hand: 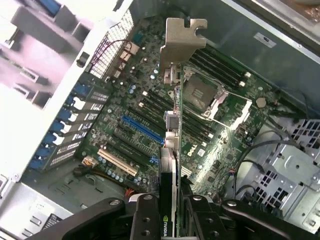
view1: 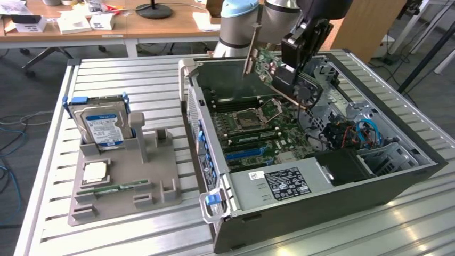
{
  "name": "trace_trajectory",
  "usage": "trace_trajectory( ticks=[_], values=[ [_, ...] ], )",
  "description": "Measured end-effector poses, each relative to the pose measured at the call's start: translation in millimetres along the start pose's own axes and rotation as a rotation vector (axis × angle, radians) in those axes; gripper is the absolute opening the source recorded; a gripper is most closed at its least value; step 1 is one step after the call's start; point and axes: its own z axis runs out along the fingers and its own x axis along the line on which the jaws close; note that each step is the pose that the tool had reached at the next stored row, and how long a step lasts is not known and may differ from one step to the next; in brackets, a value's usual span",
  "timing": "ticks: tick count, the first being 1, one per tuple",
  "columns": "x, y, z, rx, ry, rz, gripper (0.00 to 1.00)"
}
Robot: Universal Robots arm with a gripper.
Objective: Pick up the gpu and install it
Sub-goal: 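Insert the gpu into the slot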
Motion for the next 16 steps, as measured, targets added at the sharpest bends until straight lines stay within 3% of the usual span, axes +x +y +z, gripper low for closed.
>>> trace_trajectory(
  ticks=[16],
  values=[
    [-0.1,-0.1,3.1,0.0045,0.0094,-0.291,0.26]
  ],
)
